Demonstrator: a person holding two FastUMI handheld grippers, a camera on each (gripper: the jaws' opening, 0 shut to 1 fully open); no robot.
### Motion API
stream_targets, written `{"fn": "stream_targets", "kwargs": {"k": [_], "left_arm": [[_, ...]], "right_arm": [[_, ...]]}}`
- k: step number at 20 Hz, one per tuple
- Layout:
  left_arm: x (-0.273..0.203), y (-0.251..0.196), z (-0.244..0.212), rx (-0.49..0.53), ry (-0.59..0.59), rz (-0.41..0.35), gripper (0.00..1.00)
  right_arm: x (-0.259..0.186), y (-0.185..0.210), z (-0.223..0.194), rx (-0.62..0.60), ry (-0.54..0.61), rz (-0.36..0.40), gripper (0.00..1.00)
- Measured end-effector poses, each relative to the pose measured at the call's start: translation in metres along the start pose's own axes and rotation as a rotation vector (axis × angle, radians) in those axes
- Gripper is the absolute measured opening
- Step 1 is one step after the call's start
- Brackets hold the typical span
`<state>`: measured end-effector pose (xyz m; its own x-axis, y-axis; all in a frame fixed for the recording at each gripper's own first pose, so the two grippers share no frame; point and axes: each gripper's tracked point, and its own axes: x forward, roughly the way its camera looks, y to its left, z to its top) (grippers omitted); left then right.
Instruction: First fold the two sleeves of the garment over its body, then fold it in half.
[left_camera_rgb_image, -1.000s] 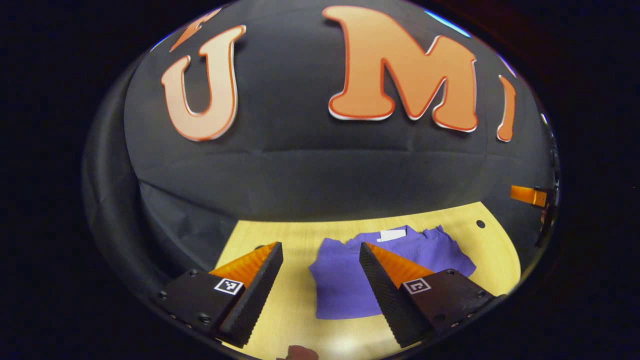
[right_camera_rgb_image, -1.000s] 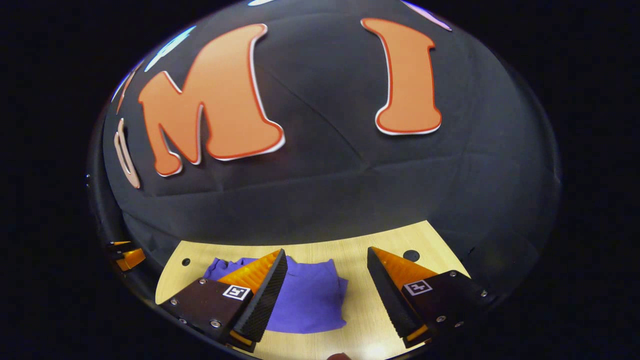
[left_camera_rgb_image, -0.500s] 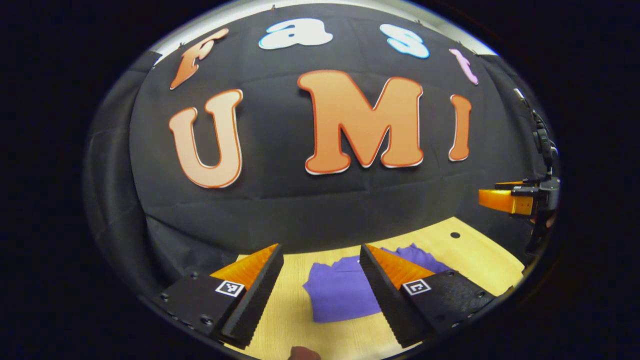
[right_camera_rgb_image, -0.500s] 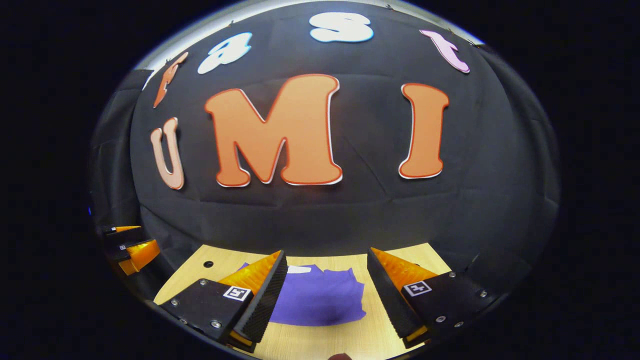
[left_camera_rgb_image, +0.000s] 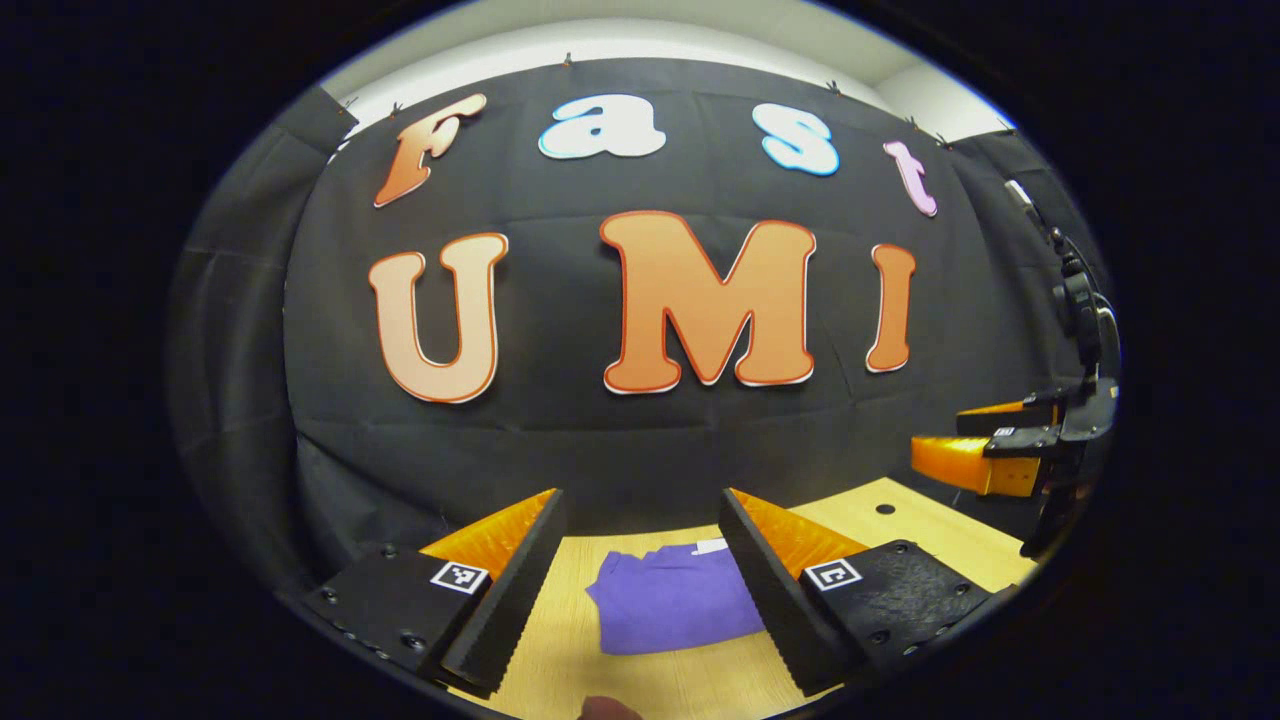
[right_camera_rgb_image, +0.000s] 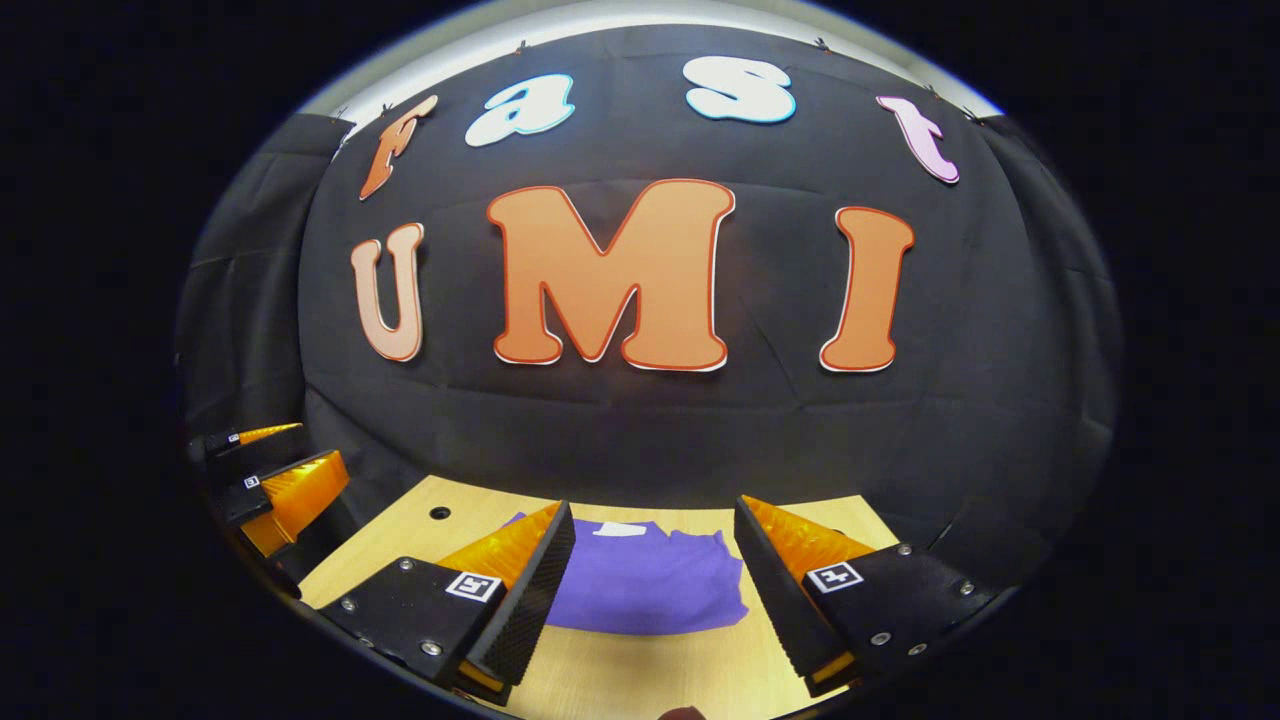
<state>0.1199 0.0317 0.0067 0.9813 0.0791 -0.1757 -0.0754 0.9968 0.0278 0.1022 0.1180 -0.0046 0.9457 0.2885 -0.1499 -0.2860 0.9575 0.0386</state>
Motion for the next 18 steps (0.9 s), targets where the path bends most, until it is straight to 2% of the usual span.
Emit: {"fn": "stream_targets", "kwargs": {"k": [3,4,5,8,18], "left_arm": [[-0.010,0.001,-0.008,-0.016,0.010,0.011,0.99],[-0.014,0.001,-0.010,-0.027,0.007,0.017,0.99],[-0.016,0.002,-0.009,-0.038,-0.004,0.018,0.99],[-0.021,-0.004,-0.001,-0.022,-0.059,0.004,0.99],[-0.025,-0.021,-0.007,0.047,-0.065,-0.042,0.99]], "right_arm": [[-0.008,0.011,-0.001,-0.001,-0.035,0.036,1.00],[-0.010,0.016,0.001,-0.008,-0.056,0.047,0.95],[-0.013,0.018,0.004,-0.018,-0.081,0.052,0.95],[-0.018,0.022,0.007,-0.036,-0.115,0.052,0.95],[-0.027,0.012,0.002,-0.037,-0.129,0.029,0.95]]}}
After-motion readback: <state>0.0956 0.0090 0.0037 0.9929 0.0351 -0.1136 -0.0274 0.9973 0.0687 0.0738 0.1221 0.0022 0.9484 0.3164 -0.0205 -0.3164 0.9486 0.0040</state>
